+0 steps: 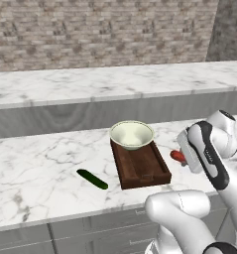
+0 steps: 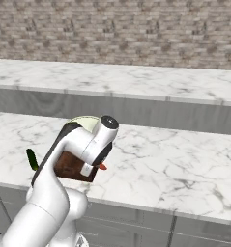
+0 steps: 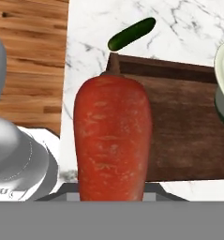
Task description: Place the two vegetables and bowl onto the tray for setting up a vegetable dip station.
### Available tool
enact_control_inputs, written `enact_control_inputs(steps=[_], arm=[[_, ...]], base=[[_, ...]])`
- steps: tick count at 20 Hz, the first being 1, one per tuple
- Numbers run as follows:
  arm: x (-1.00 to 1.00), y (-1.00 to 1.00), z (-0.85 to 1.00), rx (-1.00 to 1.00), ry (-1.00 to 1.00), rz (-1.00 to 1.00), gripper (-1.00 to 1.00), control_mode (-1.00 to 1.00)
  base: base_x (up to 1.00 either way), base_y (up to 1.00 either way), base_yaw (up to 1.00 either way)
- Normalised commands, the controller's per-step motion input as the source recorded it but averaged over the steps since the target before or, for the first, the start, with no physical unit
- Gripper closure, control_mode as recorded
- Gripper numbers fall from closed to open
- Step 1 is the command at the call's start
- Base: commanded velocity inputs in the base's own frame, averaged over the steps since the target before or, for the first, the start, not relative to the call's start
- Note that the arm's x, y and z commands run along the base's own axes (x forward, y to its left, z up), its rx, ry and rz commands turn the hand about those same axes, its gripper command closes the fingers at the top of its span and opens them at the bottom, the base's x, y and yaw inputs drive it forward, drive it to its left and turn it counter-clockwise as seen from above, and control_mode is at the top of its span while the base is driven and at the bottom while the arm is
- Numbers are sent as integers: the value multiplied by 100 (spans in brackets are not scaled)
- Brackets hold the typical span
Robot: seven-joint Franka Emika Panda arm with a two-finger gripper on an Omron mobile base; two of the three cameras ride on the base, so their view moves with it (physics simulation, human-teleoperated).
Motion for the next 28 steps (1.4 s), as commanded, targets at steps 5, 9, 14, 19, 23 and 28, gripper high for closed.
enact_control_inputs(steps=[5, 9, 14, 19, 23, 28], arm=[[7, 32, 3, 13, -5, 9, 100, -100], [9, 32, 0, 10, -5, 3, 100, -100], [14, 31, -5, 1, 0, 0, 100, -100], [17, 25, -17, 0, 0, -8, 100, -100], [22, 18, -15, 0, 0, -10, 100, -100], [24, 9, -17, 0, 0, -8, 100, -100]], base=[[0, 0, 0], [0, 0, 0], [0, 0, 0], [0, 0, 0], [0, 0, 0], [0, 0, 0]])
